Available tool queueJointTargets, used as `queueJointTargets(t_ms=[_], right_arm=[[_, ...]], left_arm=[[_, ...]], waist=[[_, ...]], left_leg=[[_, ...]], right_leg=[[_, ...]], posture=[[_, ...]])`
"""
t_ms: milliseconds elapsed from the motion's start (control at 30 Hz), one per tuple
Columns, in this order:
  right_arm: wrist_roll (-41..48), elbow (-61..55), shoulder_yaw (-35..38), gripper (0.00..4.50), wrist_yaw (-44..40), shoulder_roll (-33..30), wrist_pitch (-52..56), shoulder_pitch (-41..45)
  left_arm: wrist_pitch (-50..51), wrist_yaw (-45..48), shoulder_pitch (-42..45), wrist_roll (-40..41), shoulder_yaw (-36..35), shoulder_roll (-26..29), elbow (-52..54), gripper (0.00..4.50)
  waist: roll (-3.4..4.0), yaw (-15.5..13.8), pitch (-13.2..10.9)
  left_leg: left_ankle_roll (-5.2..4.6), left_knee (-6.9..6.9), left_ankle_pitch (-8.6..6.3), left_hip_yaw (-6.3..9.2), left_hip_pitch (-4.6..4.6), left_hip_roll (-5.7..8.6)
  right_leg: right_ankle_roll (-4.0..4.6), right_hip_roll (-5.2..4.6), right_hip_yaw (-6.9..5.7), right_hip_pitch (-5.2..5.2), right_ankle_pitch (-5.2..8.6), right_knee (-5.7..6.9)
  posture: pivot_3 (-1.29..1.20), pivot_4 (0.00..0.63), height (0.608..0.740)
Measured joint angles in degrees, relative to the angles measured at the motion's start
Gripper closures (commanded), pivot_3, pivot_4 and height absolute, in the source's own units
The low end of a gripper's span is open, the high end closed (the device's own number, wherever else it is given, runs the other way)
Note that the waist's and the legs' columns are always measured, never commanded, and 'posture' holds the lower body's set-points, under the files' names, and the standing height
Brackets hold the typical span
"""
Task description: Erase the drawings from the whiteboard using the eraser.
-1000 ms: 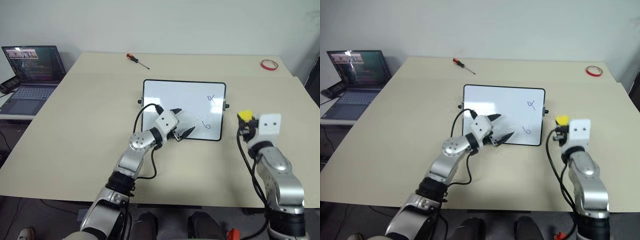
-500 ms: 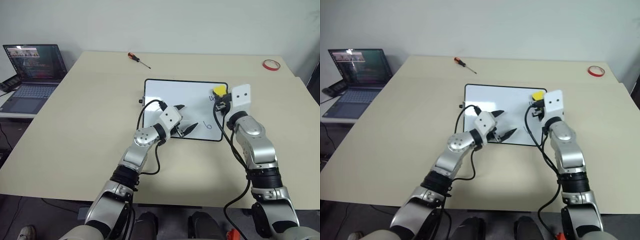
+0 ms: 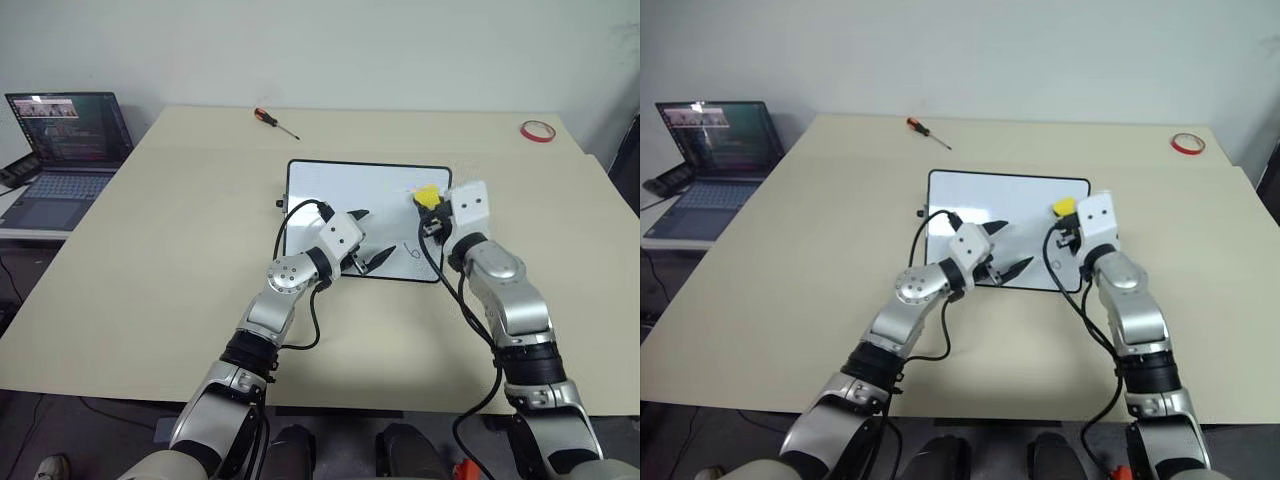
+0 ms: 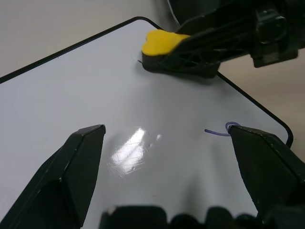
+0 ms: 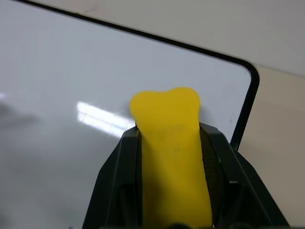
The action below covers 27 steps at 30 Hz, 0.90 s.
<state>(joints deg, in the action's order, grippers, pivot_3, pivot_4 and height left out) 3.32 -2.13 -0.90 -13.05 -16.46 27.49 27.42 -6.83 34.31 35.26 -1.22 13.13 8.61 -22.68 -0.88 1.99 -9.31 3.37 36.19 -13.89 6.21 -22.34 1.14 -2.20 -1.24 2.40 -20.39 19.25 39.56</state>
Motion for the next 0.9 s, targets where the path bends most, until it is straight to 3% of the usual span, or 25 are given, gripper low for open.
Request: queueJointTargets(t_ms=[167,267,667,900], right_arm=[[0.1,-7.8,-0.4,3.26,-0.7,-1.5,5.2,-7.8],[0.1,-8.9,-0.3,3.26,-0.7,-1.7,6.8,-8.1],[-1.6,6.3,-0.5,3.26,0.8,0.9,-3.7,6.4],[-3.8,10.7,-2.1,3.26,0.6,1.5,-7.5,8.6]], left_arm=[[0.0,0.0,0.0,0.0,0.0,0.0,0.0,0.00],[0.0,0.0,0.0,0.0,0.0,-0.2,0.0,0.00],[-1.1,0.0,1.4,0.0,0.0,-1.2,-2.8,0.00],[-1.1,0.0,1.3,0.0,0.0,-0.8,-2.5,0.00]], waist=[[-0.03,-0.1,0.0],[-0.03,-0.1,0.0],[-0.05,0.6,0.0],[-0.04,0.8,0.0]], left_leg=[[-0.01,-0.02,0.01,0.02,0.37,0.02],[-0.03,-0.01,0.02,0.01,0.47,0.06],[-0.05,-0.10,0.03,-0.02,0.23,0.03],[-0.05,-0.08,0.03,-0.01,-0.01,0.03]], right_leg=[[-0.02,0.00,0.01,0.33,0.01,0.00],[-0.10,-0.01,0.05,0.39,-0.05,0.00],[-0.11,-0.01,0.11,0.12,-0.06,-0.10],[-0.11,-0.05,0.10,-0.04,-0.06,-0.12]], posture=[[0.00,0.150,0.740],[0.00,0.150,0.740],[0.00,0.150,0.740],[0.00,0.150,0.740]])
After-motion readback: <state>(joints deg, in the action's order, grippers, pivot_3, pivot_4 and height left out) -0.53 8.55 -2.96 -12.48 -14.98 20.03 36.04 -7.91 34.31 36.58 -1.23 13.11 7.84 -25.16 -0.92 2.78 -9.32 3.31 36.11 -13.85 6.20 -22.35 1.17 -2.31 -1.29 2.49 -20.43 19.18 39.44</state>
